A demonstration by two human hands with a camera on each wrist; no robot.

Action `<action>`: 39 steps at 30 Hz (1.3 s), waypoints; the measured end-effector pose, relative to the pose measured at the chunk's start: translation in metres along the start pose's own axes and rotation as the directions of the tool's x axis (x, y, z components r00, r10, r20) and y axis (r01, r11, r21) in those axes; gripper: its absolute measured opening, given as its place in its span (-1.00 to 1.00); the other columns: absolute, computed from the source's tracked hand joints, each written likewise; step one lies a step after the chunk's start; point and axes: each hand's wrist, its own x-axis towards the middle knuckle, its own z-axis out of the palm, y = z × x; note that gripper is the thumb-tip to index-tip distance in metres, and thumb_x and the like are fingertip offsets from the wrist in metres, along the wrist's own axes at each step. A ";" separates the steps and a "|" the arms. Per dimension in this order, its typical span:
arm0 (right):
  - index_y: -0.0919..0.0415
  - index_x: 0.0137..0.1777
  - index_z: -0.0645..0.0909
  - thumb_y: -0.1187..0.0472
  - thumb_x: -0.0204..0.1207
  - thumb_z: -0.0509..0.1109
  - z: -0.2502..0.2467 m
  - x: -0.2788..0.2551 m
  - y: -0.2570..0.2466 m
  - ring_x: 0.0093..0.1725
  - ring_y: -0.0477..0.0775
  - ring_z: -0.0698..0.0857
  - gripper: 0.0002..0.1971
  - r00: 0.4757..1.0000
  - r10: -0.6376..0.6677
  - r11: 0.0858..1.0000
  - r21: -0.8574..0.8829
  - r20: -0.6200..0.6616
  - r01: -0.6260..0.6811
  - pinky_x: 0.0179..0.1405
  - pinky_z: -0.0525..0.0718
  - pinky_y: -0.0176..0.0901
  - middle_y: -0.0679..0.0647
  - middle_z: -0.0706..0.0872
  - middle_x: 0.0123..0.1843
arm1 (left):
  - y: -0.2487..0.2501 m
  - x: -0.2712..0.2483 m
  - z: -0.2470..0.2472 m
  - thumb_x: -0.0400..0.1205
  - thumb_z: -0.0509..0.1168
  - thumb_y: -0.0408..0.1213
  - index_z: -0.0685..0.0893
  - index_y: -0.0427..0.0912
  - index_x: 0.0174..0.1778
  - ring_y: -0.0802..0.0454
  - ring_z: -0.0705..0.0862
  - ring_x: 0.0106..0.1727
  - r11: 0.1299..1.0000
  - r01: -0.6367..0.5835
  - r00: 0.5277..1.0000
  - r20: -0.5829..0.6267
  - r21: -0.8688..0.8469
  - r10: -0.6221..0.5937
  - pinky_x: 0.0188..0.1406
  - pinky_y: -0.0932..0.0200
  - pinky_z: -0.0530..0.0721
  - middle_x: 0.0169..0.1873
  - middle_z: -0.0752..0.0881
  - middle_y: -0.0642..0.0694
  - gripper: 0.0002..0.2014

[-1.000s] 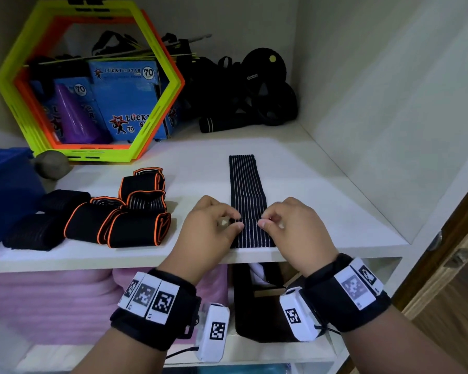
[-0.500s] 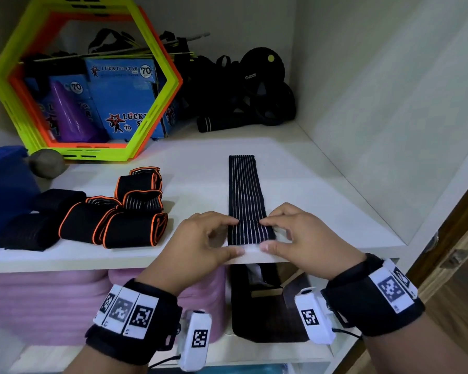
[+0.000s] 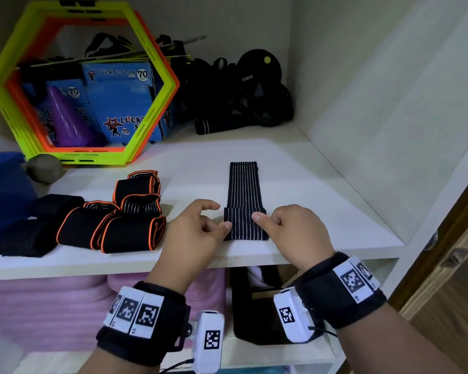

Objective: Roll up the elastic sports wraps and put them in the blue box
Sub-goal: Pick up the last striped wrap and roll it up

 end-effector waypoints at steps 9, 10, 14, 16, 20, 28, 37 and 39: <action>-0.11 -0.07 0.61 -0.22 0.52 0.42 0.002 -0.007 0.000 -0.27 -0.25 0.61 -0.78 0.997 -0.033 0.991 0.124 -0.071 0.042 -0.31 0.49 -0.20 -0.15 0.71 -0.27 | 0.003 0.000 -0.003 0.56 0.53 -0.14 0.77 0.15 0.07 0.23 0.69 -0.37 0.999 -0.029 0.999 0.023 0.029 0.029 -0.23 0.24 0.61 -0.46 0.77 0.03 -0.80; -0.14 -0.06 0.66 -0.19 0.52 0.44 0.002 -0.008 0.001 -0.28 -0.28 0.59 -0.83 0.996 -0.052 0.988 0.140 -0.077 0.063 -0.30 0.45 -0.23 -0.17 0.71 -0.22 | 0.003 0.000 -0.004 0.56 0.52 -0.14 0.78 0.16 0.08 0.22 0.69 -0.36 0.998 -0.043 0.999 0.027 0.041 0.042 -0.22 0.24 0.62 -0.44 0.77 0.03 -0.80; -0.17 0.04 0.76 -0.21 0.52 0.42 0.003 -0.011 0.010 -0.15 -0.28 0.63 -0.77 0.991 -0.121 0.979 0.160 -0.056 0.128 -0.11 0.55 -0.21 -0.19 0.69 -0.09 | 0.005 0.002 -0.007 0.62 0.45 -0.15 0.84 0.13 0.07 0.19 0.73 -0.29 0.987 -0.107 0.993 0.069 0.124 0.099 -0.16 0.20 0.67 -0.36 0.81 0.06 -0.85; -0.18 0.14 0.76 -0.39 0.40 0.37 0.001 -0.011 0.015 0.01 -0.25 0.65 -0.56 0.985 -0.170 0.972 0.161 -0.011 0.170 0.02 0.60 -0.22 -0.24 0.65 0.02 | 0.005 0.003 -0.006 0.64 0.41 -0.15 0.86 0.07 0.07 0.17 0.73 -0.18 0.965 -0.155 0.987 0.083 0.213 0.140 -0.02 0.14 0.69 -0.21 0.79 0.10 -0.84; -0.15 0.28 0.72 -0.41 0.28 0.44 0.000 -0.012 0.022 0.24 -0.19 0.56 -0.40 0.969 -0.240 0.961 0.153 0.050 0.230 0.22 0.62 -0.14 -0.36 0.58 0.23 | 0.004 0.002 -0.007 0.42 0.45 0.12 0.84 -0.03 0.15 0.18 0.69 0.01 0.949 -0.210 0.970 0.170 0.236 0.173 0.14 0.16 0.66 0.17 0.64 0.14 -0.55; -0.03 -0.04 0.70 -0.27 0.62 0.11 0.001 -0.012 0.024 -0.06 -0.13 0.64 -0.58 0.967 -0.251 0.952 0.169 -0.041 0.254 0.05 0.66 -0.02 -0.16 0.69 -0.01 | 0.003 -0.006 -0.014 0.48 0.61 -0.28 0.78 0.05 0.21 0.22 0.74 -0.09 0.988 -0.136 0.977 0.173 0.075 0.122 -0.10 0.55 0.59 -0.14 0.81 0.11 -0.62; -0.07 -0.41 0.30 -0.22 0.69 0.11 0.005 -0.011 0.009 -0.31 -0.01 0.51 -0.55 0.993 -0.097 0.995 -0.020 -0.065 0.096 -0.29 0.37 -0.09 -0.11 0.47 -0.37 | 0.003 -0.003 -0.007 0.59 0.51 -0.15 0.75 -0.01 0.04 0.39 0.69 -0.38 1.000 0.002 0.997 0.080 -0.012 -0.001 -0.20 0.23 0.57 -0.40 0.82 -0.01 -0.85; -0.05 -0.41 0.35 -0.22 0.68 0.16 0.004 -0.010 0.009 -0.30 -0.01 0.52 -0.55 0.995 -0.083 0.997 -0.006 -0.061 0.083 -0.29 0.41 -0.08 -0.10 0.50 -0.37 | 0.003 -0.003 -0.007 0.58 0.52 -0.15 0.74 -0.01 0.03 0.36 0.67 -0.41 1.000 0.006 0.997 0.079 -0.020 -0.004 -0.21 0.23 0.57 -0.43 0.80 -0.05 -0.84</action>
